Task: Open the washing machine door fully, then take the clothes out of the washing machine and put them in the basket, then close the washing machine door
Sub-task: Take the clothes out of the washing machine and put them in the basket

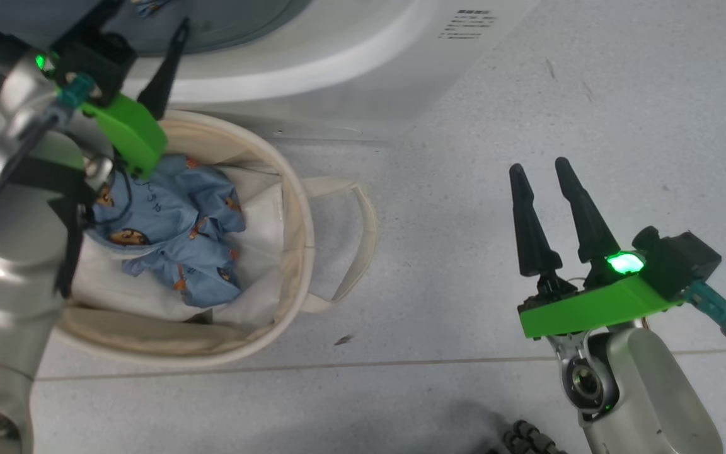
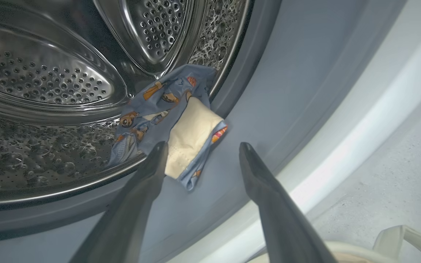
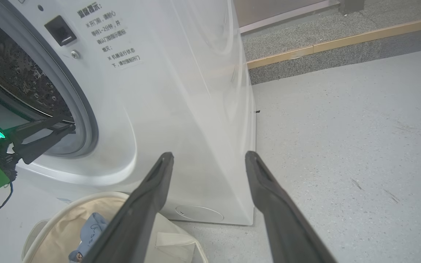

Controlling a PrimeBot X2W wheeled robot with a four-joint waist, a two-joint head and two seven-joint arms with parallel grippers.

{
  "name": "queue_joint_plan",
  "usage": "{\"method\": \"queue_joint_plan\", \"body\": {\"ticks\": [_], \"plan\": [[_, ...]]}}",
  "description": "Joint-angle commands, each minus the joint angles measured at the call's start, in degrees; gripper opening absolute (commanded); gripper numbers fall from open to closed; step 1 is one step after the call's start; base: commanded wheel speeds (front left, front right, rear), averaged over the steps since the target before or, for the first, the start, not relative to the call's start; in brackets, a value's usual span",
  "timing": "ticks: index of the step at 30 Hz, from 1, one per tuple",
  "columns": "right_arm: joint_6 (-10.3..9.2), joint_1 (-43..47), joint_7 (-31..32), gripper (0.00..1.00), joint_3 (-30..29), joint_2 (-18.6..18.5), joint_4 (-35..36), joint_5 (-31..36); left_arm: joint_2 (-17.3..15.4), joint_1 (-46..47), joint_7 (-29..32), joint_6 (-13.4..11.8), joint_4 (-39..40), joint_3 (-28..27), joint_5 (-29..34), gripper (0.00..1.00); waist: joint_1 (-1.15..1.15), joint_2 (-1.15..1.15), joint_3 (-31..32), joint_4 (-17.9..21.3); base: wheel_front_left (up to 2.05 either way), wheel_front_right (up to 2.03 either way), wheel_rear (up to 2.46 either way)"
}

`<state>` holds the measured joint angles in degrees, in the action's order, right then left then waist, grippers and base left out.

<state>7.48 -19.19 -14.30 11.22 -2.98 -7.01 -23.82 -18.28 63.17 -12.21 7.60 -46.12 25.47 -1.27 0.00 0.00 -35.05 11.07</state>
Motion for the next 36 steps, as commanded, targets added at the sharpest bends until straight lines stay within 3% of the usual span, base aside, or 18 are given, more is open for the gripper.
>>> {"method": "queue_joint_plan", "body": {"ticks": [1, 16, 23, 33, 34, 36], "plan": [[0.01, 0.1, -0.7, 1.0, 0.8, 0.1, 2.0, -0.3, -2.9, 3.1, -0.1, -0.1, 0.0, -0.8, 0.0, 1.0, 0.0, 0.0, 0.0, 0.4, 0.0, 0.0, 0.0], [0.01, -0.1, -0.7, 1.0, 1.2, 0.1, 2.6, -0.9, -1.8, 11.2, -1.8, -0.7, -9.7, 5.0, 4.5, 1.0, 0.0, 0.0, -1.7, 1.6, 0.0, 0.0, 0.0], [0.01, -0.8, -0.7, 1.0, 1.4, 0.1, 3.3, -1.3, -0.9, 15.6, -2.3, -2.3, -12.5, 6.0, 5.1, 1.0, 0.0, 0.0, -4.0, 1.9, 0.0, 0.0, 0.0], [0.01, -2.4, -0.7, 1.0, 1.1, 0.1, 3.5, -2.0, 0.4, 21.3, -2.7, -1.5, -14.4, 7.9, 5.0, 1.0, 0.0, 0.0, -7.1, 2.8, 0.0, 0.0, 0.0], [0.01, -2.5, -0.7, 1.0, 1.1, 0.1, 3.6, -2.1, 0.5, 21.4, -2.7, -1.4, -13.9, 8.1, 4.8, 0.0, 0.0, 0.0, -7.1, 2.8, 0.0, 0.0, 0.0], [0.01, -2.5, -0.7, 1.0, 0.9, 0.1, 3.5, -2.1, 0.5, 21.3, -2.8, -1.3, -12.5, 8.3, 4.4, 0.0, 0.0, 0.0, -7.1, 2.8, 0.0, 0.0, 0.0]]}}
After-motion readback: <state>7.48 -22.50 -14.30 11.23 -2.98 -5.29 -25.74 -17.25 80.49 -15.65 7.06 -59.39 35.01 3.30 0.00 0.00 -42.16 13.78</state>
